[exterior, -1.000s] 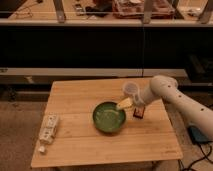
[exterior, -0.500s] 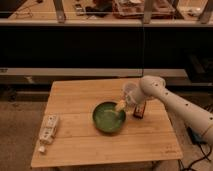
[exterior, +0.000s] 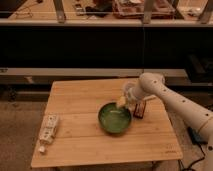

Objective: Pick up the ceramic bowl

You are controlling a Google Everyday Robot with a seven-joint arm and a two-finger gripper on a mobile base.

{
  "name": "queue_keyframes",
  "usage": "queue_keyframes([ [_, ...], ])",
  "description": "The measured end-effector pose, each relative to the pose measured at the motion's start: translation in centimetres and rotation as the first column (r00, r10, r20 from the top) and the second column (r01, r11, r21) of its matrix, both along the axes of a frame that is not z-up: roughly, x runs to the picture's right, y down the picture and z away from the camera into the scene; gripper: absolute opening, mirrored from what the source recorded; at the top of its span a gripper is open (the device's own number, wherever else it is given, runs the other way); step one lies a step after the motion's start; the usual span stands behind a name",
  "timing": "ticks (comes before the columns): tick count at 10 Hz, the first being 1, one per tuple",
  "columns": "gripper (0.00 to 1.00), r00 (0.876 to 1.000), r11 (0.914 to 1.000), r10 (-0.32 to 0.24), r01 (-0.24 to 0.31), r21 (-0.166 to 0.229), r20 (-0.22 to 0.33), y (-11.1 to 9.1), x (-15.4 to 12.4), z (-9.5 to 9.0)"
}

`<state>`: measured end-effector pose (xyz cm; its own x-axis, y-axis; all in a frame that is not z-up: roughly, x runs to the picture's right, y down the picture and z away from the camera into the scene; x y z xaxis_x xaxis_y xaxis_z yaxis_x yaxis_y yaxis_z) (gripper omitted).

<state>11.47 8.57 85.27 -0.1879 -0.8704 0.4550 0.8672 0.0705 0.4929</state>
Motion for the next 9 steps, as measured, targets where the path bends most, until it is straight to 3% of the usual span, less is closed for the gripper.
queue_keyframes([
  [2, 0.53, 1.000, 0.9994, -0.007, 0.007, 0.035, 0.014, -1.5, 0.4, -1.5],
  [4, 0.53, 1.000, 0.9985, -0.023, 0.022, 0.050, 0.005, -1.8, 1.4, -1.9],
  [9, 0.53, 0.996, 0.9976, -0.069, 0.070, 0.006, -0.055, 1.4, 5.0, -0.6],
])
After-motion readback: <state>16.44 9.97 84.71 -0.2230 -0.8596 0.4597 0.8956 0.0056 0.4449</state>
